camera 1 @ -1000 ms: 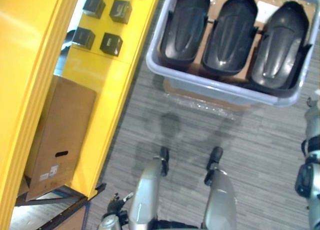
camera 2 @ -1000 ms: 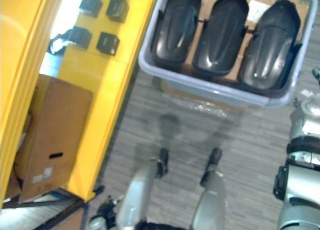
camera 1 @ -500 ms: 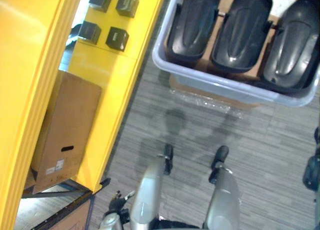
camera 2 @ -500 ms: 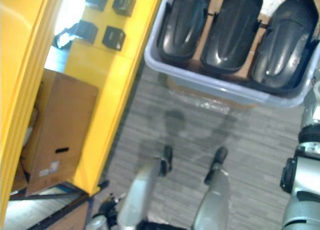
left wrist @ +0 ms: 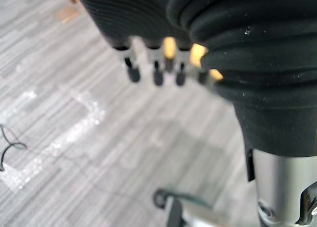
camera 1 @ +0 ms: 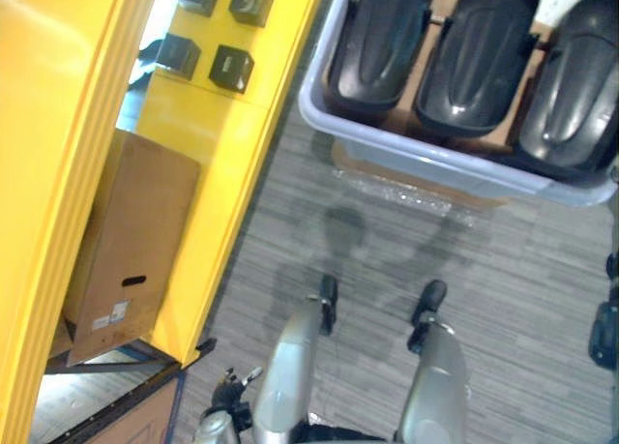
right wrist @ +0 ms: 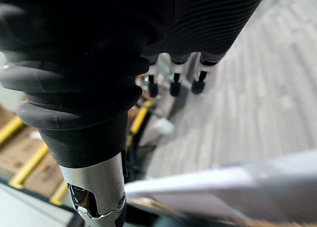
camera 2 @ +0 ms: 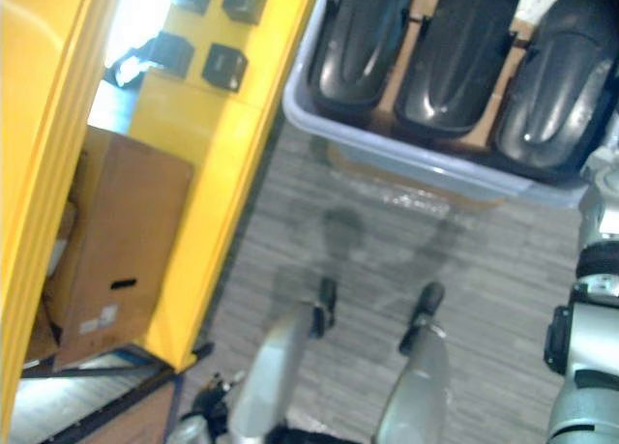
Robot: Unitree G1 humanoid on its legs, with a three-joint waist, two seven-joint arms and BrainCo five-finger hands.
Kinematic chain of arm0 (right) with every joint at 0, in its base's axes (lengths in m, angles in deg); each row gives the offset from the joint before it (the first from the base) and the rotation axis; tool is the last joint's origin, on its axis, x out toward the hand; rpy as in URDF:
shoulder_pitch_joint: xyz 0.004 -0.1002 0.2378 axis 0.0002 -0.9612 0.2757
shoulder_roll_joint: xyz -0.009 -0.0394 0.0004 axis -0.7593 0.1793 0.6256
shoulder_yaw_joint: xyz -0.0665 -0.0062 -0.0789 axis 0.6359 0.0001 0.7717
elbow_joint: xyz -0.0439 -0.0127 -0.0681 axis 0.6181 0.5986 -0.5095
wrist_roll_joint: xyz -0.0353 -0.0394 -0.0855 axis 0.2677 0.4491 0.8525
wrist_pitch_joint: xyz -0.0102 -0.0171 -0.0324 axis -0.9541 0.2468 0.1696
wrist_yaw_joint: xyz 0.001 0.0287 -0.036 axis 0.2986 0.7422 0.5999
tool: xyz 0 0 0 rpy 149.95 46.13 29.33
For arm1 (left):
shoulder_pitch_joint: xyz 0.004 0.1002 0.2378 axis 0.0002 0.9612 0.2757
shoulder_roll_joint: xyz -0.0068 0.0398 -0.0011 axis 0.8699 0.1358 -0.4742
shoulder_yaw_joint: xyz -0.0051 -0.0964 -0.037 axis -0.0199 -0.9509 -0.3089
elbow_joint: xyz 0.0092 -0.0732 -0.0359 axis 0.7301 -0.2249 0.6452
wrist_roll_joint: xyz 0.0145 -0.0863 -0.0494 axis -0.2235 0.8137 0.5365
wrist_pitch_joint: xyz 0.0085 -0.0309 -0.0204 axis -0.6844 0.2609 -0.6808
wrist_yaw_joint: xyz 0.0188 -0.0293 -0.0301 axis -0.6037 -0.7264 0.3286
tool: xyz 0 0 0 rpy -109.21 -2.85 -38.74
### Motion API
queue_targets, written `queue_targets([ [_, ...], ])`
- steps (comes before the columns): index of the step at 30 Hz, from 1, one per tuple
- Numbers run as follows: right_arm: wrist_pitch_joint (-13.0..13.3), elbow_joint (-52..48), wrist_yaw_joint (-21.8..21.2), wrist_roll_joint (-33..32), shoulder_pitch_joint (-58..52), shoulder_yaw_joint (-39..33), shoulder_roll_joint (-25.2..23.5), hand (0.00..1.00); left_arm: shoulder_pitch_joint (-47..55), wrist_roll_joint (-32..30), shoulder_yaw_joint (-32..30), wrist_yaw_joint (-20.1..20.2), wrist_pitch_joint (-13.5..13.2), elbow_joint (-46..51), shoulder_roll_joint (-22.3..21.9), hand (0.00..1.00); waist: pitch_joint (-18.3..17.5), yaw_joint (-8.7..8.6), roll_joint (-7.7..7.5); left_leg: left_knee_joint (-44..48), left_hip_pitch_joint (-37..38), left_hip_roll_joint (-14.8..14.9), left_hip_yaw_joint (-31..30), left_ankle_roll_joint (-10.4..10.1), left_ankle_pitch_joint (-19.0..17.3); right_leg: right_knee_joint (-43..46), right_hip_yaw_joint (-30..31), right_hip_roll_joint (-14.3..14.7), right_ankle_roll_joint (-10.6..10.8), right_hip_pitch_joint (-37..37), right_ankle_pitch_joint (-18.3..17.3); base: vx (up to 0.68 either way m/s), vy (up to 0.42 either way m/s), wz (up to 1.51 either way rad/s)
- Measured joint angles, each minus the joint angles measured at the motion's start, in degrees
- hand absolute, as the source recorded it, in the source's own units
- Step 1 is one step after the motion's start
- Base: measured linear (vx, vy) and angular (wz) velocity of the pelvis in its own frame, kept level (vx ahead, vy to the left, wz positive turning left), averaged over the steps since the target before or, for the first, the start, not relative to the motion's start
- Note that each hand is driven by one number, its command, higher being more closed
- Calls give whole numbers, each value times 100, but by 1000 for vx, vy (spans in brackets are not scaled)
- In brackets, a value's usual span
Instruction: Walk over and take plastic housings, then place them on the shelf
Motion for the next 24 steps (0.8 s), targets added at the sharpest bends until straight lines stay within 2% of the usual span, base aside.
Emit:
queue_targets([
  [2, -44, -2, -5, 4, 143, 189, 116, 0, 0, 156, 3, 14, -3, 1, -63, 0, -42, 56, 60, 12, -11, -19, -13, 0, 0, 79, 1, -26, -8, -33, -41, 5, -1, 8],
  [5, -252, -3, -7, 8, 379, 286, 224, 0, 2, 208, 5, 42, -2, 5, -80, 0, -102, 116, 145, 53, -125, -31, -91, -2, 0, 171, -59, -44, -14, -112, -93, -8, -15, 12],
  [14, -1004, 91, -203, 1, 450, 513, 225, 0, 8, 410, 117, 165, -3, 61, -76, 0, -108, 186, 154, 87, -253, -47, -122, -15, 7, 364, -113, -110, -35, -276, -203, -1, -9, 4],
  [17, -1252, 286, -189, -6, 449, 513, 229, 0, 9, 411, 139, 167, -11, 118, -78, 0, -117, 248, 167, 131, -309, -42, -144, -18, 4, 373, -141, -109, -38, -293, -210, 5, 1, 3],
  [22, -1520, 392, -43, -7, 449, 529, 229, 0, 10, 412, 185, 196, -40, 199, -65, 0, -117, 289, 167, 161, -332, -52, -143, -19, 1, 390, -153, -131, -36, -294, -215, -1, 3, 1],
  [23, -1575, 458, -20, -10, 450, 535, 230, 100, 10, 418, 201, 195, -45, 208, -61, 0, -117, 301, 168, 162, -334, -52, -143, -18, 0, 390, -153, -131, -35, -294, -215, 0, 0, 0],
  [24, -1635, 464, 19, -10, 451, 535, 230, 100, 10, 425, 209, 194, -48, 209, -60, 0, -117, 306, 168, 162, -339, -51, -143, -17, 0, 390, -154, -131, -35, -299, -215, 0, 0, 0],
])
